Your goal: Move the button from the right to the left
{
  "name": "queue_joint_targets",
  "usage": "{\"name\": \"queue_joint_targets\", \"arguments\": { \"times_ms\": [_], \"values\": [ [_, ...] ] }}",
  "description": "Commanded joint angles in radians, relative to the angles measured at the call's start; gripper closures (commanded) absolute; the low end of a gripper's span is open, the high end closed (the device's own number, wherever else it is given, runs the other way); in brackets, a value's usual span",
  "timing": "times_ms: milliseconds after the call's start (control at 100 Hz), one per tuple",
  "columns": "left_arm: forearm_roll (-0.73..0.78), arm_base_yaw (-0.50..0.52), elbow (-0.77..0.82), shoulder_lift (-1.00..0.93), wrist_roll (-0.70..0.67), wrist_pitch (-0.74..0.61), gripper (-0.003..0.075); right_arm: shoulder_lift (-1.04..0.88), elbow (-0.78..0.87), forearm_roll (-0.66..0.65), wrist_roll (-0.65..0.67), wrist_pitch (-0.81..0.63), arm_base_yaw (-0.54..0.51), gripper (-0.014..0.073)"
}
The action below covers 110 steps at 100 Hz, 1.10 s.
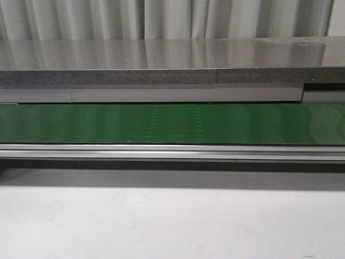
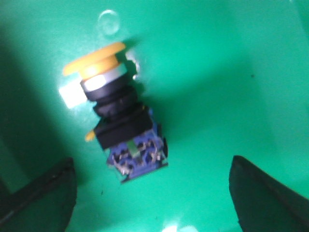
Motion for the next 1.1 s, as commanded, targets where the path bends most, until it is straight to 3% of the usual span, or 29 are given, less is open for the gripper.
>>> {"name": "queue_joint_targets", "arguments": {
  "times_ms": [0,390,460,630,700,1090],
  "values": [
    [-0.009,0.000,0.045,-0.032,-0.008,-0.072,0.0741,-0.015,-0.051,0.013,-0.011,-0.022,0.001,-0.0041],
    [-0.009,0.000,0.045,-0.032,-0.008,-0.072,0.0741,0.067,-0.074,0.051,-0.050,-0.035,0.019,-0.0031],
    [-0.009,0.000,0.045,-0.032,-0.008,-0.072,0.0741,0.072,-0.075,0.054,-0.050,-0.039,0.022,0.0034],
    [-0.009,0.000,0.045,-0.032,-0.008,-0.072,0.0741,0.072,-0.076,0.059,-0.050,-0.045,0.022,0.0326],
    [-0.009,0.000,0.045,-0.032,-0.008,-0.072,0.0741,0.072,-0.076,0.064,-0.050,-0.045,0.022,0.0383],
    [-0.009,0.000,0.045,-0.032,-0.008,-0.072,0.0741,-0.129,-0.076,0.088,-0.050,0.011,0.066,0.0389]
  ]
}}
